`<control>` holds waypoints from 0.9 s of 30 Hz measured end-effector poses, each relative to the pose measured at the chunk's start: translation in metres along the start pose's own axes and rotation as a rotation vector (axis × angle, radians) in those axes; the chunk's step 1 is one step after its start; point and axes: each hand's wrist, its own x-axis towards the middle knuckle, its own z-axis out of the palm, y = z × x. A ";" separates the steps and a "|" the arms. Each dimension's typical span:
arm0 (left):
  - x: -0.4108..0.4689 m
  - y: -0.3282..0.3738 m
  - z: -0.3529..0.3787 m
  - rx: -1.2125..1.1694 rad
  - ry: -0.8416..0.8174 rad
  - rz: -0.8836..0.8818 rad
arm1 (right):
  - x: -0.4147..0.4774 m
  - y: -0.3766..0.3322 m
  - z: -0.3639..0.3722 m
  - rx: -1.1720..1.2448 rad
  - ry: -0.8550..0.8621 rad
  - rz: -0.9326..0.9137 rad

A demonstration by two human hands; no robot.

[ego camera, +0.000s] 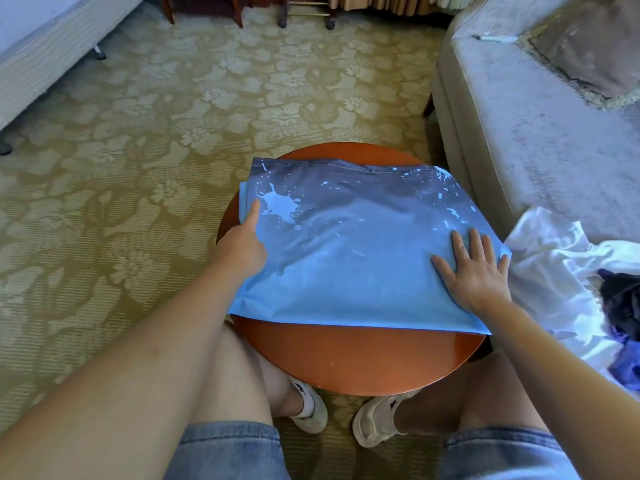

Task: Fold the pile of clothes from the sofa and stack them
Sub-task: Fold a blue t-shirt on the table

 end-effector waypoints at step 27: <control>-0.015 0.054 -0.115 -0.323 -0.077 0.195 | -0.033 -0.143 -0.025 0.872 0.177 -0.071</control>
